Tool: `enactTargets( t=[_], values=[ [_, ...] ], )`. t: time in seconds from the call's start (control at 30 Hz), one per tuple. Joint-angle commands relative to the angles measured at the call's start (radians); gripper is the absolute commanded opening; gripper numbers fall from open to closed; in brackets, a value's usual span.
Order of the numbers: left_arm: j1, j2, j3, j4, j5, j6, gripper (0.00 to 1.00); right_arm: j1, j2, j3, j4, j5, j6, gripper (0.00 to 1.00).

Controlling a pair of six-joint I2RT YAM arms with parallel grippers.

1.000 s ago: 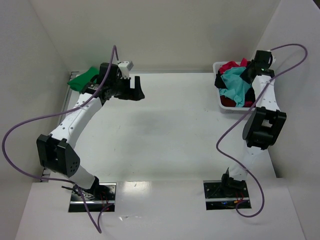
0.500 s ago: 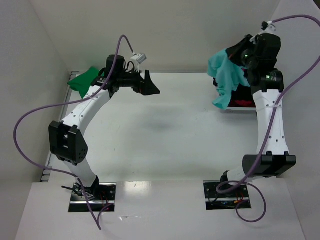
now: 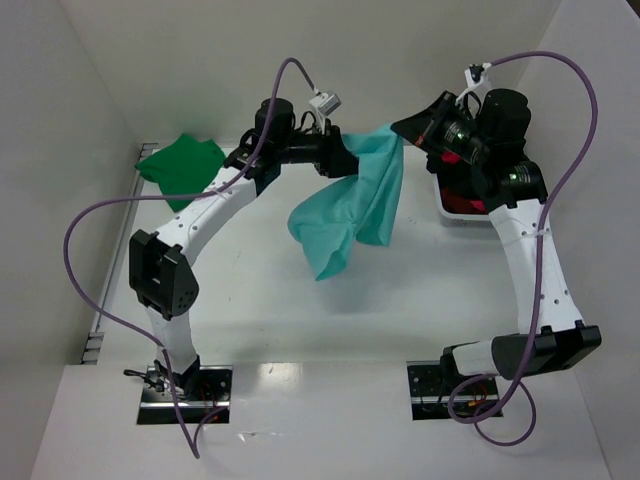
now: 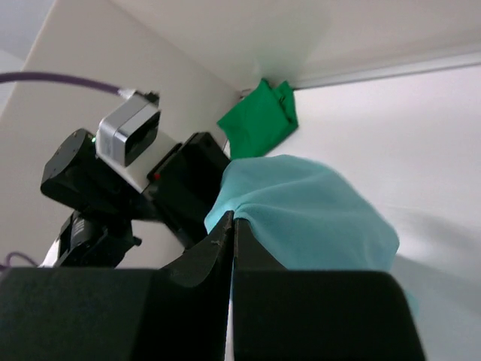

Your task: Fold and stack the t-shirts

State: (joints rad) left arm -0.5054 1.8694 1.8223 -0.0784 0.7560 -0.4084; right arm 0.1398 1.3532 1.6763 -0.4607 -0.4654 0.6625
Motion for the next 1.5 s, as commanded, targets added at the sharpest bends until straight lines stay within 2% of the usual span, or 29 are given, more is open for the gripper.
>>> enactTargets(
  t=[0.0,0.03,0.07,0.23,0.37,0.43,0.57,0.77,0.87,0.93,1.03,1.2,1.23,1.27,1.3,1.37,1.4,1.47],
  values=[
    [-0.007,-0.032,-0.027,0.083,-0.113,-0.075,0.16,0.007,-0.078,-0.071,0.119,-0.096,0.042,0.00],
    [-0.007,-0.039,-0.034,0.086,-0.139,-0.089,0.05,0.007,-0.087,-0.081,0.117,-0.088,0.036,0.00],
    [-0.007,-0.046,-0.040,0.086,-0.165,-0.096,0.00,0.007,-0.094,-0.089,0.109,-0.078,0.027,0.00],
    [0.002,-0.146,-0.060,0.036,-0.287,-0.077,0.00,0.007,-0.094,-0.117,0.071,-0.038,-0.033,0.00],
    [0.061,-0.258,-0.038,-0.094,-0.352,-0.016,0.00,0.007,-0.094,-0.132,0.037,0.057,-0.080,0.01],
    [0.092,-0.333,0.032,-0.207,-0.381,0.069,0.00,0.006,-0.092,-0.114,0.037,0.079,-0.089,0.01],
    [0.100,-0.402,0.142,-0.306,-0.491,0.126,0.00,-0.002,-0.062,-0.015,0.048,0.056,-0.098,0.01],
    [0.100,-0.534,0.244,-0.372,-0.631,0.105,0.00,-0.002,-0.060,0.209,0.070,-0.015,-0.063,0.00],
    [0.100,-0.547,0.321,-0.432,-0.644,0.076,0.00,-0.002,-0.060,0.310,0.040,-0.018,-0.063,0.00],
    [0.100,-0.547,0.339,-0.478,-0.618,0.066,0.00,-0.002,-0.079,0.315,0.040,0.001,-0.052,0.00],
    [0.100,-0.523,0.290,-0.500,-0.629,0.054,0.00,-0.002,-0.097,0.202,0.031,0.045,-0.061,0.00],
    [0.100,-0.449,0.010,-0.500,-0.682,0.054,0.00,-0.002,-0.101,-0.186,0.051,0.136,-0.080,0.00],
    [0.100,-0.430,-0.032,-0.500,-0.674,0.063,0.00,-0.002,-0.079,-0.244,0.060,0.157,-0.091,0.03],
    [0.100,-0.395,-0.105,-0.488,-0.673,0.063,0.00,-0.002,-0.050,-0.326,0.060,0.159,-0.103,0.07],
    [0.100,-0.372,-0.142,-0.477,-0.660,0.063,0.00,-0.002,-0.033,-0.364,0.060,0.179,-0.118,0.26],
    [0.100,-0.310,-0.195,-0.475,-0.632,0.051,0.00,-0.002,-0.007,-0.437,0.051,0.191,-0.130,0.42],
    [0.100,-0.291,-0.217,-0.467,-0.620,0.044,0.04,-0.002,0.010,-0.450,0.043,0.192,-0.140,0.54],
    [0.100,-0.240,-0.279,-0.455,-0.572,0.042,0.69,-0.002,0.014,-0.467,0.030,0.202,-0.149,0.69]
  ],
)
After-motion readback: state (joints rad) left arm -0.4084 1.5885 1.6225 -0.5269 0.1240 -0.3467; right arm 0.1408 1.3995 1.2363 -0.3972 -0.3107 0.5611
